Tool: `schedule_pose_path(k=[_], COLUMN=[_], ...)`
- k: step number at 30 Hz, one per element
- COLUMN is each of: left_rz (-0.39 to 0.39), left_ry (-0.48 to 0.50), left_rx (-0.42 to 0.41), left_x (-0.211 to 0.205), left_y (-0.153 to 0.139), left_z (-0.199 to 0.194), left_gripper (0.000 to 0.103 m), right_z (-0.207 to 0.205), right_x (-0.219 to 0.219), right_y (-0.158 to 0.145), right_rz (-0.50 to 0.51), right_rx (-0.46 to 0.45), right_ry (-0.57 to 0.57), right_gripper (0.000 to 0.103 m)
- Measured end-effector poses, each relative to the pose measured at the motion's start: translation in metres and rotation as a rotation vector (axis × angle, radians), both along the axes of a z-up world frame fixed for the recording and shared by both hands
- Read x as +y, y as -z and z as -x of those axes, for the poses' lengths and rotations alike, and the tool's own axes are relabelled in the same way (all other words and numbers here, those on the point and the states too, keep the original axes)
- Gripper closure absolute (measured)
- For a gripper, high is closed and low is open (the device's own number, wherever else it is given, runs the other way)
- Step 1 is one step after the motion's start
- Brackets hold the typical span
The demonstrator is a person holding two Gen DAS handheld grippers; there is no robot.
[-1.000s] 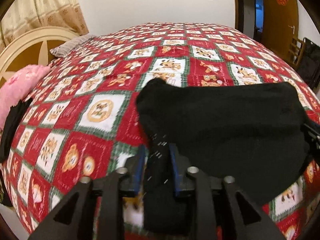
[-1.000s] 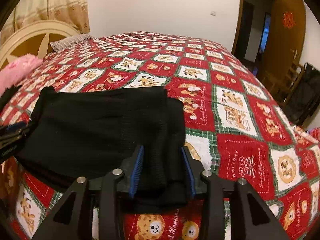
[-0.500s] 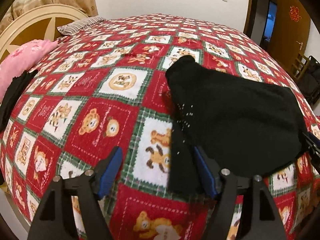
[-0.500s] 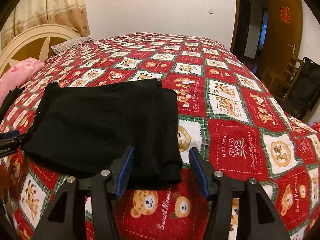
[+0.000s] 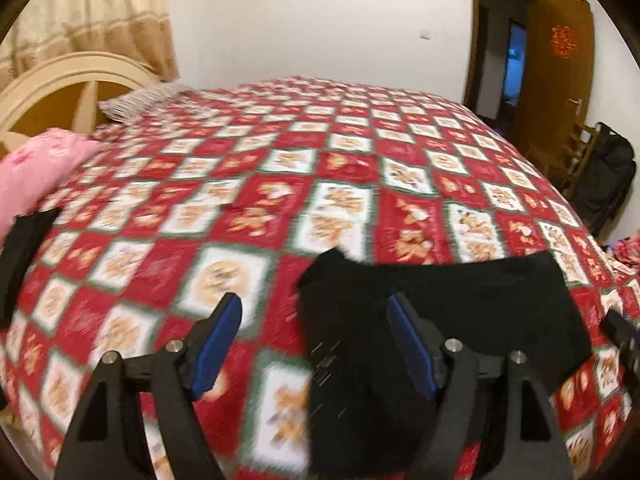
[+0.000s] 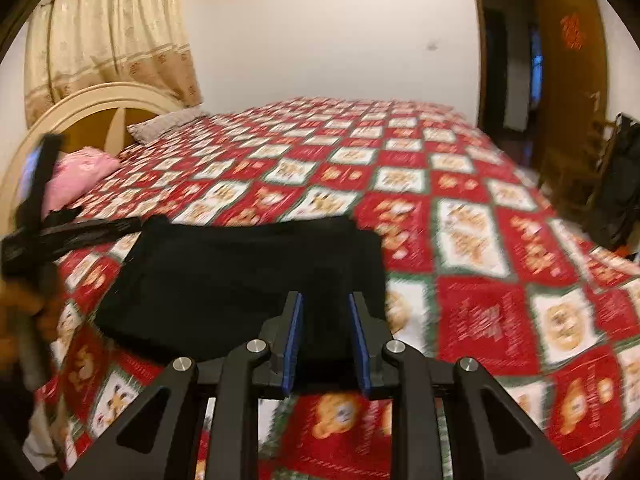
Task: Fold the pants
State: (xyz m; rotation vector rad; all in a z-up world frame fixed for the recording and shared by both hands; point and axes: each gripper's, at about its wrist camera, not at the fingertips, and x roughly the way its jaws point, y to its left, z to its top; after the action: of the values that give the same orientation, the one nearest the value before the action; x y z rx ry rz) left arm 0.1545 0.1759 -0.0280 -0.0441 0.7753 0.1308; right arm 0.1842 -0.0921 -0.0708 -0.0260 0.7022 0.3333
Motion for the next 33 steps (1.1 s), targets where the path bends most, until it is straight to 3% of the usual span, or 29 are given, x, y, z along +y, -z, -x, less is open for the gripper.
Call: schedule_pose_path(k=[5, 10, 13, 18, 19, 21, 22, 26, 30, 33], left_rz=[0.021, 0.102, 0.072, 0.029, 0.005, -0.044, -0.061, -0.088, -0.147, -0.154], left_ry=[-0.051, -0.104, -0.116, -0.119, -0.119, -0.112, -0.109, -0.095, -0.068, -0.087], left_rx=[0.121, 0.198, 0.197, 0.178, 0.161, 0.124, 0.112, 0.105, 0.160, 0.141], left_x=[0.008, 0.022, 0.018, 0.014, 0.013, 0.007, 0.004, -0.009, -0.027, -0.030], left_y=[0.031, 0.054, 0.055, 0.036, 0.031, 0.021, 0.018, 0.019, 0.040, 0.042], left_z=[-0.044, -0.055, -0.057, -0.043, -0.037, -0.023, -0.015, 0.013, 0.027, 0.038], left_gripper=[0.035, 0.027, 0.022, 0.022, 0.022, 0.022, 0.022, 0.022, 0.022, 0.022], right_z=[-0.008, -0.010, -0.008, 0.011, 0.014, 0.019, 0.021, 0.020, 0.005, 0.004], right_x=[-0.004, -0.009, -0.009, -0.022, -0.021, -0.018, -0.016, -0.005, 0.001, -0.004], right_y=[0.033, 0.037, 0.033, 0.018, 0.017, 0.015, 0.015, 0.024, 0.049, 0.050], right_rz=[0.041, 0.024, 0.021, -0.087, -0.088, -0.098, -0.101, -0.051, 0.027, 0.015], right_rx=[0.095, 0.099, 0.101, 0.088, 0.088, 0.088, 0.087, 0.114, 0.167, 0.169], right_ry=[0.029, 0.037, 0.045, 0.092, 0.090, 0.083, 0.079, 0.080, 0.102, 0.119], right_gripper=[0.078, 0.078, 0.077, 0.074, 0.072, 0.056, 0.053, 0.052, 0.052, 0.052])
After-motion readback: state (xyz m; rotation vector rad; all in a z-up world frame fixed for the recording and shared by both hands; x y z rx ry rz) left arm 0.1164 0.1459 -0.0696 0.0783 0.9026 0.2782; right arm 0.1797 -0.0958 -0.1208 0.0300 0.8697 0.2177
